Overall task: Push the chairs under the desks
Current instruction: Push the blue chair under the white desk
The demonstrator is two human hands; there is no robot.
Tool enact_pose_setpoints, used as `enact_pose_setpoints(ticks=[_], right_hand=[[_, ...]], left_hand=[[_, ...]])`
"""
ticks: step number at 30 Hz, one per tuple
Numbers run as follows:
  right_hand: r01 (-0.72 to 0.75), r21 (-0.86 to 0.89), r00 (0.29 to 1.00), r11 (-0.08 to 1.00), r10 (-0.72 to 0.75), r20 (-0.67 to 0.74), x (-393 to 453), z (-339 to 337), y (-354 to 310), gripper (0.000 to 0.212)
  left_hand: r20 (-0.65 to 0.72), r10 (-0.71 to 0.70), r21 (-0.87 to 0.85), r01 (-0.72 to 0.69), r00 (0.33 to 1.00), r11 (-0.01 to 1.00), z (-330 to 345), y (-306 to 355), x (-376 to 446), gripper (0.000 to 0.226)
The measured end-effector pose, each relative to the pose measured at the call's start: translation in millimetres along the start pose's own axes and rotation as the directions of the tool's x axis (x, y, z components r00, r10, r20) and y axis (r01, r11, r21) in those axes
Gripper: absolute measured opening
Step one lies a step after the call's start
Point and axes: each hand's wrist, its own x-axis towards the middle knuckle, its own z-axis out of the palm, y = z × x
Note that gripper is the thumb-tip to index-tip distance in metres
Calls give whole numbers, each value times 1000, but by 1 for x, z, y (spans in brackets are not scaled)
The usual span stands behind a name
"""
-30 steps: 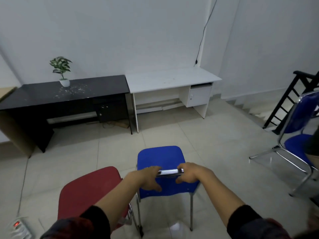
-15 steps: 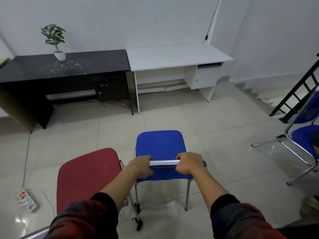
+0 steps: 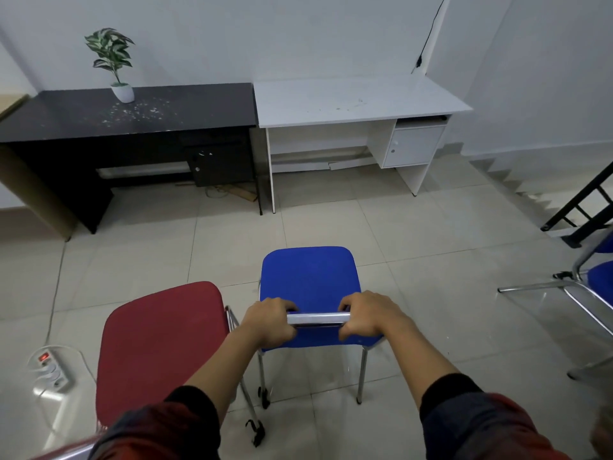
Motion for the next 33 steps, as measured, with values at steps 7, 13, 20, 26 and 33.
enact_pose_setpoints(ticks=[7,13,20,26,33], right_hand=[[51,-20,999,998,-52,-17,10,-9,16,55],[60,-24,989,998,-63,-135,13,-3,10,49],[69,-8,977,998,-70,-202,28,-7,2,42],[68,-25,982,997,-71,-176,46,-29,9,40],[44,-57,988,997,-52,-149,60,-35,13,43]], left_hand=[[-66,-5,-55,1,998,999,6,7,11,43],[-86,-1,-80,-6,996,997,-2,-5,16,46],[-102,-36,-63,30,994,998,-17,-14,29,49],[-140,-55,-78,45,989,996,-24,-5,46,38],[-161,-23,-94,8,987,996,-25,-10,61,34]])
